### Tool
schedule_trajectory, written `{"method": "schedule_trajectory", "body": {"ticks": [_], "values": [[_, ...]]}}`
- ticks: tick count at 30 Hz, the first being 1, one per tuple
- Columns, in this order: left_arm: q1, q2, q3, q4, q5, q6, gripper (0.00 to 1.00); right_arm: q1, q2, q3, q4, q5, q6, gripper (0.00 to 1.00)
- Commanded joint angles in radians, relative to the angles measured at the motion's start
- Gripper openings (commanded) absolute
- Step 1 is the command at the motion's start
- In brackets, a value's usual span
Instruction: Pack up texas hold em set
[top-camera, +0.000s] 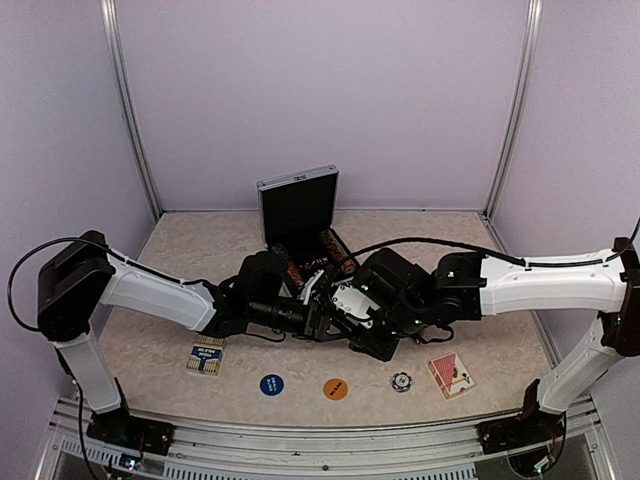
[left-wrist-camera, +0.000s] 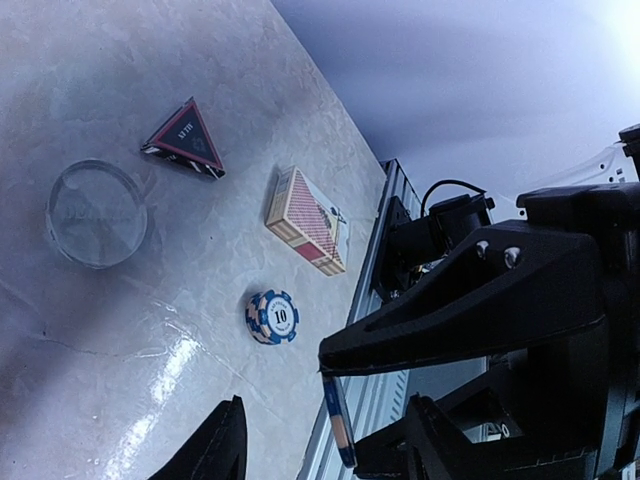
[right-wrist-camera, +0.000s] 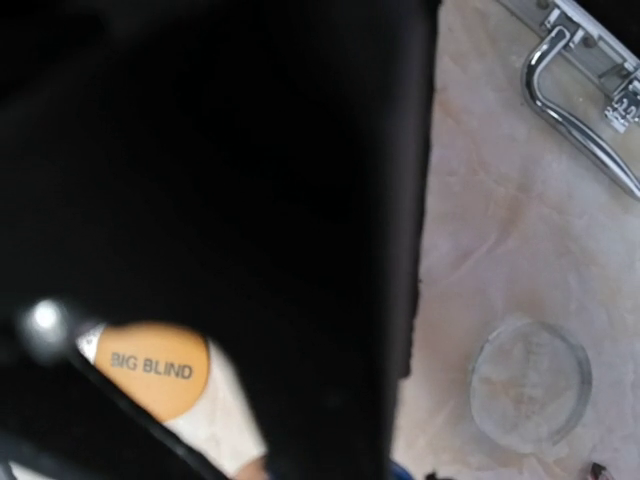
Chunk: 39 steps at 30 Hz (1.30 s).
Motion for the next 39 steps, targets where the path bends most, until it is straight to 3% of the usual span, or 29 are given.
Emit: {"method": "schedule_trajectory", "body": {"ticks": [1,8,13,17,20,22,24,25,33,39], "values": [[-0.012,0.018,0.018,0.04,0.023,-0.002,0.52,0.01,-0.034,0.008,0.011,0.009,-0.008,0.39],[-0.017,0.031,0.022,0.058,0.031,-0.013,0.32,0.011,-0.028,0.014,0.008,0.002,-0.011,0.39],[-0.018,0.039,0.033,0.056,0.032,-0.014,0.01,0.015,-0.029,0.017,0.008,0.008,-0.01,0.39],[-0.021,0.039,0.036,0.046,0.024,-0.004,0.0,0.016,-0.03,0.021,0.004,0.018,-0.007,0.41],[-0.022,0.031,0.035,0.033,0.009,0.005,0.0,0.016,-0.04,0.02,0.002,0.03,0.001,0.53],[-0.021,0.02,0.035,0.02,0.001,0.013,0.0,0.016,-0.052,0.022,-0.002,0.04,0.013,0.67],[-0.017,0.01,0.038,0.003,-0.005,0.024,0.0,0.016,-0.071,0.029,-0.01,0.057,0.032,0.96],[-0.016,0.004,0.039,-0.009,-0.009,0.03,0.0,0.016,-0.081,0.037,-0.017,0.065,0.044,0.99],[0.009,-0.072,0.068,-0.157,-0.069,0.114,0.0,0.013,-0.161,0.175,-0.135,0.089,0.177,1.0],[0.054,-0.122,0.098,-0.264,-0.11,0.165,0.0,0.006,-0.239,0.271,-0.166,-0.009,0.329,1.0]]}}
